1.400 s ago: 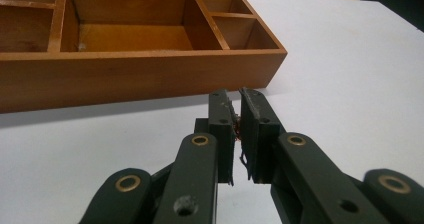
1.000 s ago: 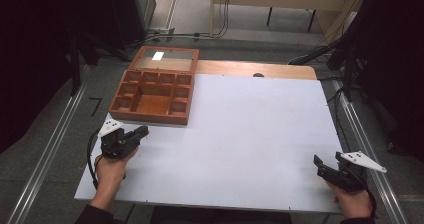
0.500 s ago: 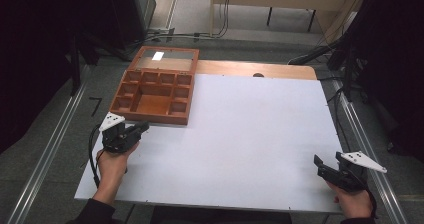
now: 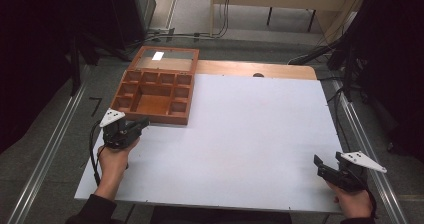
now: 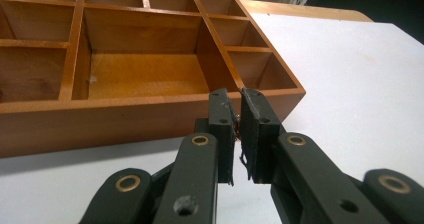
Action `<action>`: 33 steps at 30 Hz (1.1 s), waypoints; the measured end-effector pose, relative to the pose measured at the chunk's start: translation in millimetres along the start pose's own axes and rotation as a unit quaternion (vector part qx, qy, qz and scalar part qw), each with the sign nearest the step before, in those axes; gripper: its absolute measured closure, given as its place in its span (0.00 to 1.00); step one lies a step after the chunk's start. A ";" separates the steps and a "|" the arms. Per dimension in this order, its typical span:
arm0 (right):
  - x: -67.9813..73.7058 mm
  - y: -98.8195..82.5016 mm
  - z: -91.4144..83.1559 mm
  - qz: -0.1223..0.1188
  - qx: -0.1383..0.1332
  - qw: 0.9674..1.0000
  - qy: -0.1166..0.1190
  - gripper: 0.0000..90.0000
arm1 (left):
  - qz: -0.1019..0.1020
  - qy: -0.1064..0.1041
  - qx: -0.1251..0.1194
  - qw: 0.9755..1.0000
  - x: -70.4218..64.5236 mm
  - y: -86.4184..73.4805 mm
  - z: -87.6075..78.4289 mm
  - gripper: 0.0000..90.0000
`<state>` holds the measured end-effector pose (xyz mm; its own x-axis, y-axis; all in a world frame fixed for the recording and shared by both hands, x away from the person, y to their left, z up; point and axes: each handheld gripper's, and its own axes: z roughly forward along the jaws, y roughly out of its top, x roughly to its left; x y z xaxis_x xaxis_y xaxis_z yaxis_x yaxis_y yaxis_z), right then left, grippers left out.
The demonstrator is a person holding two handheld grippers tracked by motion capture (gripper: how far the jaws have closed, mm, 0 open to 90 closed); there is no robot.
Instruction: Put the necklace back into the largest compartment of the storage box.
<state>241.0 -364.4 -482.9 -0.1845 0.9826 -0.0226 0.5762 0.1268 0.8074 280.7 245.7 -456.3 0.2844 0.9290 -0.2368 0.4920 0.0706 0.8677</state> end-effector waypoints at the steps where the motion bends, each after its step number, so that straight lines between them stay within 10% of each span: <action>1: 0.0 0.0 0.0 0.000 0.000 1.000 0.000 0.24 | 0.000 0.001 0.001 1.000 0.3 0.8 0.5 0.94; 33: -0.1 -0.1 0.7 0.000 0.002 1.000 0.002 0.24 | -0.001 0.015 -0.006 1.000 4.2 19.5 17.2 0.94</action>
<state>241.5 -364.4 -483.4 -0.1873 0.9821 -0.0198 0.5795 0.1268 0.8050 305.6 244.7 -447.9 0.2579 0.9395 -0.2254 0.4824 0.0769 0.8726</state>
